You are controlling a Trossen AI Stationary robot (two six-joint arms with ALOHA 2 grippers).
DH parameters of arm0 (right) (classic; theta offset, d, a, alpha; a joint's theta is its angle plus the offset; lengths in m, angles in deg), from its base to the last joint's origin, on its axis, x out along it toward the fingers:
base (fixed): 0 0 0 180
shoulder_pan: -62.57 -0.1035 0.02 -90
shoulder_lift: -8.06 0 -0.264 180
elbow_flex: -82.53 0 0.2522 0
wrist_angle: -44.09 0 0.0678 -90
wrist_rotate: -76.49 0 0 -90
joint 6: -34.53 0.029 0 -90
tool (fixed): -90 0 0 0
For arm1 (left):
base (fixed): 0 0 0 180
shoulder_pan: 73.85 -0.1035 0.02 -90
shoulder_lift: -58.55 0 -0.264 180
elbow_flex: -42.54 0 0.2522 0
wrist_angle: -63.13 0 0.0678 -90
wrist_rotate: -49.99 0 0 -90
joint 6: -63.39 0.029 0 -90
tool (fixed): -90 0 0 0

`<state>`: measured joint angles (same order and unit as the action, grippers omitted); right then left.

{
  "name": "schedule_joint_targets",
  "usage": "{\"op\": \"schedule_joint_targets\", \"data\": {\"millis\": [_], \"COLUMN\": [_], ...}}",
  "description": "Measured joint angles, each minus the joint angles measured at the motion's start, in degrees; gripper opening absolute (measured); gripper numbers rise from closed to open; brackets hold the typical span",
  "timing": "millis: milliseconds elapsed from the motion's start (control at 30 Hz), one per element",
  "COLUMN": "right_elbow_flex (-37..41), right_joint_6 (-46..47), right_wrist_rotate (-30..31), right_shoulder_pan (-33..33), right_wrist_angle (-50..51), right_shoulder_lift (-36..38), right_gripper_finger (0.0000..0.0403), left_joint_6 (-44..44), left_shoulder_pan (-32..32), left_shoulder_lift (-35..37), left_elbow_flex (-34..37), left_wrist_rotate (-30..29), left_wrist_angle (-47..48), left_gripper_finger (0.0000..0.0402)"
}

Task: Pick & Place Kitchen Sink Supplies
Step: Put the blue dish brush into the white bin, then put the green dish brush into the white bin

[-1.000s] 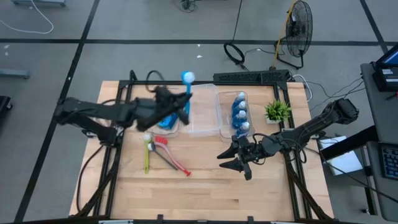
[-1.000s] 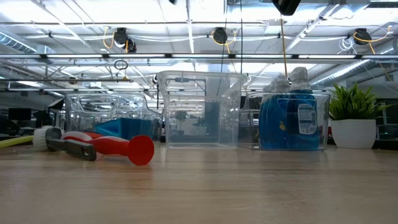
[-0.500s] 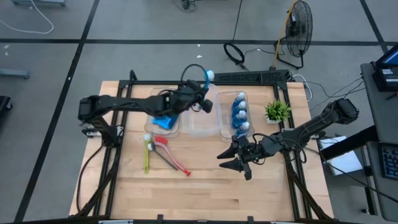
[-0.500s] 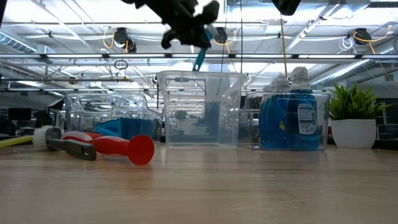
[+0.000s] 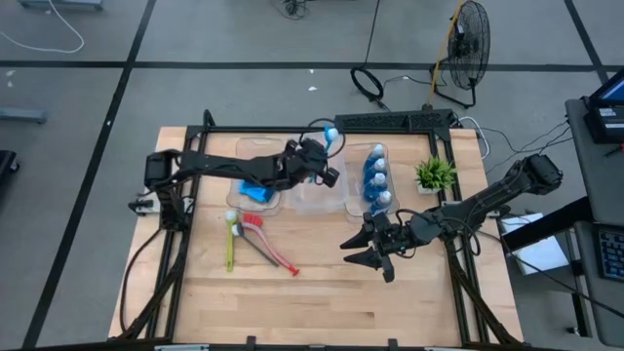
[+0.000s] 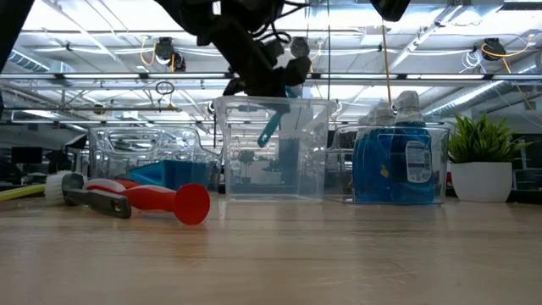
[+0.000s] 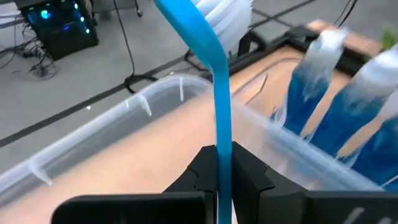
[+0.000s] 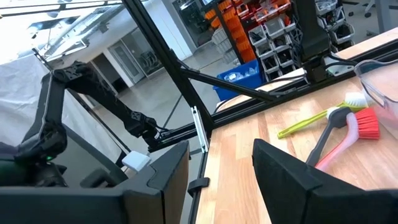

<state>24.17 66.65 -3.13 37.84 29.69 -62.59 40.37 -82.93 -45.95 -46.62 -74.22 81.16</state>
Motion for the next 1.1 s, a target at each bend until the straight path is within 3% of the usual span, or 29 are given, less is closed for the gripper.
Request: {"op": "schedule_joint_targets", "data": {"millis": [467,733,1100], "right_elbow_flex": [0.0,0.0,0.0], "right_joint_6": [0.1,0.2,0.5], "right_wrist_rotate": [-0.1,-0.2,-0.2], "right_shoulder_pan": [0.0,0.0,0.0], "right_wrist_angle": [0.2,0.2,0.1], "right_shoulder_lift": [0.0,0.0,0.0], "right_gripper_finger": [0.0167,0.0167,0.0167], "left_joint_6": [-7.9,-7.2,-5.5], "left_shoulder_pan": [0.6,0.9,0.9], "left_shoulder_lift": [-0.8,-0.9,-0.9], "left_elbow_flex": [6.2,6.3,6.3], "left_wrist_rotate": [-2.8,0.5,1.0], "left_wrist_angle": [-1.5,-3.1,-5.7], "left_gripper_finger": [0.0028,0.0027,0.0156]}}
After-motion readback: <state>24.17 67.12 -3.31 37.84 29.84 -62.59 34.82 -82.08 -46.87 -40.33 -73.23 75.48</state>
